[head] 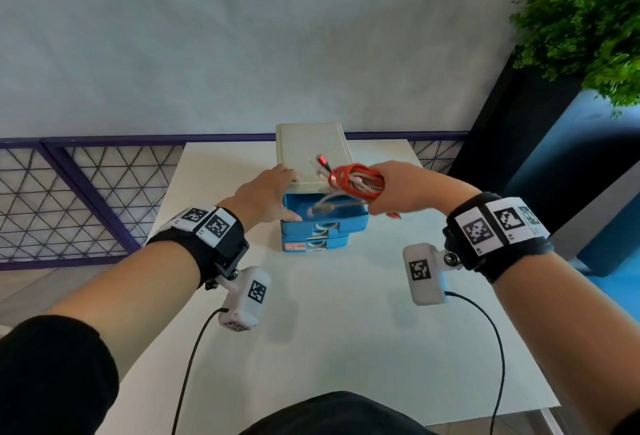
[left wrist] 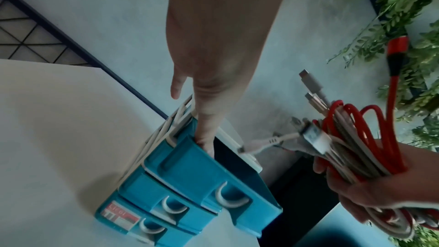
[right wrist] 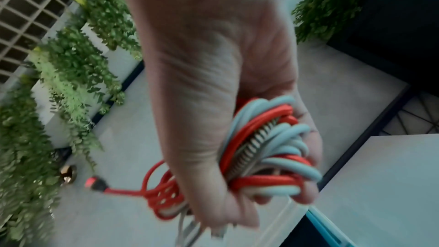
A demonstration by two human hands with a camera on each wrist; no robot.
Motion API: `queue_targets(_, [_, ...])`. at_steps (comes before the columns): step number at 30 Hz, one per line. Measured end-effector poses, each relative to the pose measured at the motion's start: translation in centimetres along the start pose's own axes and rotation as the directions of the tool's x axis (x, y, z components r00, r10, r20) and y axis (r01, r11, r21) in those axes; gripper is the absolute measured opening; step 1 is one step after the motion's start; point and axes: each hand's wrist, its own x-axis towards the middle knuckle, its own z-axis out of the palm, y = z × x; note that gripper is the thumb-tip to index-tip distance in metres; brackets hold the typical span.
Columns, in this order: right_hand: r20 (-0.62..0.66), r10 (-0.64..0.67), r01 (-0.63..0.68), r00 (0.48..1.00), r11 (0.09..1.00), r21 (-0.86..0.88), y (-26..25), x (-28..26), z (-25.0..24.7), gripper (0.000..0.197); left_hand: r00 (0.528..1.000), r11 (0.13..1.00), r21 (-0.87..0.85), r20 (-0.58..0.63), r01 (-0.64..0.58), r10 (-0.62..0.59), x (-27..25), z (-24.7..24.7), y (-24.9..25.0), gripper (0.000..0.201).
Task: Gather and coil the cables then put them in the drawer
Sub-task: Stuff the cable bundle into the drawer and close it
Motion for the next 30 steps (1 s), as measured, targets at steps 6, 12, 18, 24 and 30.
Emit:
queue_targets(6, [-0.135, 0.174, -0.170, 0.975, 0.985, 0.040, -0.1, 1.5, 2.0, 0.034, 0.973, 0.996, 0.092, 0.230, -0.015, -0.006, -0.1, -0.4, 0.9, 0.112])
queue_targets(12, [-0.019, 0.194, -0.183, 0.981, 0.882, -0.433, -2.8, 1.9, 4.6, 0.029, 0.979, 0.995, -0.082, 0.195, -0.051, 0.066, -0.8, -0.5, 0.7, 0.102])
queue_targets(18, [-0.007, 0.215, -0.182, 0.977, 0.809, -0.560, -5.1, 3.5, 6.4, 0.011, 0.979, 0.996, -0.092, 0.205, 0.016, 0.003, -1.4, -1.7, 0.5, 0.086])
queue_targets(24, [-0.031, 0.246, -0.233, 0.969, 0.860, -0.454, -5.4, 5.3, 7.8, 0.024, 1.000, 0.983, -0.182, 0.014, -0.016, 0.019, -1.4, -1.5, -0.4, 0.033])
queue_targets(30, [0.007, 0.294, -0.262, 0.956, 0.864, -0.431, -5.6, 6.1, 7.8, 0.028, 0.999, 0.999, -0.043, -0.044, 0.007, -0.009, -1.0, -0.4, -0.4, 0.011])
